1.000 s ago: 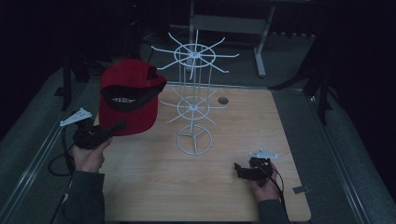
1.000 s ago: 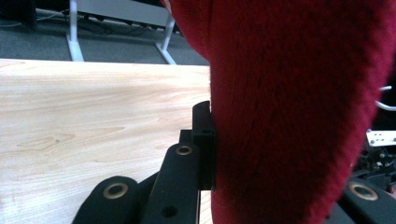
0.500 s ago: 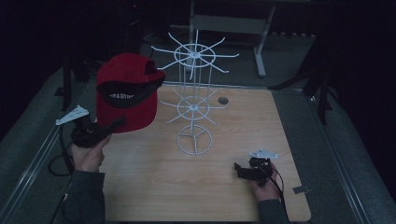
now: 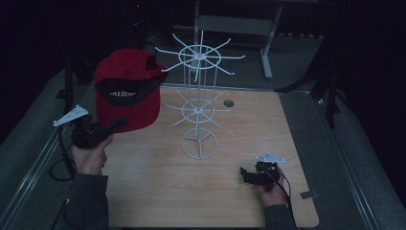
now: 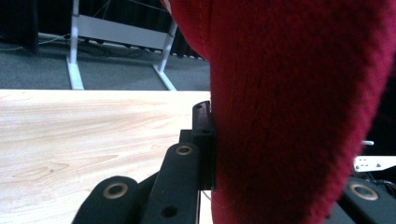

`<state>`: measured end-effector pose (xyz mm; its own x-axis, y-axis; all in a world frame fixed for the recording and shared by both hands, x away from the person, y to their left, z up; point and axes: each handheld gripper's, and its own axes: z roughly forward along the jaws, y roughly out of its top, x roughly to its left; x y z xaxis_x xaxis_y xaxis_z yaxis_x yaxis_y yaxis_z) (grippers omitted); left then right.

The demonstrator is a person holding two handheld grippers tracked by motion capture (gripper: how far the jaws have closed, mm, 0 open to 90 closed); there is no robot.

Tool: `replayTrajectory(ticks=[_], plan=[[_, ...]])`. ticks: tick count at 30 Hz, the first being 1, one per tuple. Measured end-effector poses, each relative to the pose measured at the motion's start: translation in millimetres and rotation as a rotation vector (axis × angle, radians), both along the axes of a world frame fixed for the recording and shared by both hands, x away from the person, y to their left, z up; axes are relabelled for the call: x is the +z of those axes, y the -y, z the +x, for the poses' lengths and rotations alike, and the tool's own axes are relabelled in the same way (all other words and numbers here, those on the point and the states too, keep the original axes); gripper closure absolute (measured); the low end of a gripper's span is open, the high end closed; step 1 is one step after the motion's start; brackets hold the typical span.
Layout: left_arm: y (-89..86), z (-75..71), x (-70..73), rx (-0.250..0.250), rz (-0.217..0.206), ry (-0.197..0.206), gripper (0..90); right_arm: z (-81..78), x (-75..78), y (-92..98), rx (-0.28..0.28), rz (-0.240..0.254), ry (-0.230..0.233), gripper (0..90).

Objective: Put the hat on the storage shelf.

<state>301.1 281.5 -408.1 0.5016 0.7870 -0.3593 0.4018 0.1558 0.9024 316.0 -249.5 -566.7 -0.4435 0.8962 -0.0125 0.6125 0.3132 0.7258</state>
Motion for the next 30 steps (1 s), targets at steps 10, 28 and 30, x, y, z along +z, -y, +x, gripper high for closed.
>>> replayTrajectory(ticks=[10, 28, 30], plan=[[3.2, 2.7, 5.5, -0.002, -0.007, 0.011, 84.7, 0.0, 0.1, 0.1, 0.001, 0.0, -0.001, 13.4], [5.6, 4.9, 15.8, 0.0, -0.026, 0.031, 84.7, 0.0, 0.1, 0.0, 0.0, -0.001, -0.001, 13.4], [6.0, 5.6, 17.1, 0.005, -0.023, 0.032, 84.7, 0.0, 0.1, 0.1, 0.0, -0.001, -0.001, 13.4]])
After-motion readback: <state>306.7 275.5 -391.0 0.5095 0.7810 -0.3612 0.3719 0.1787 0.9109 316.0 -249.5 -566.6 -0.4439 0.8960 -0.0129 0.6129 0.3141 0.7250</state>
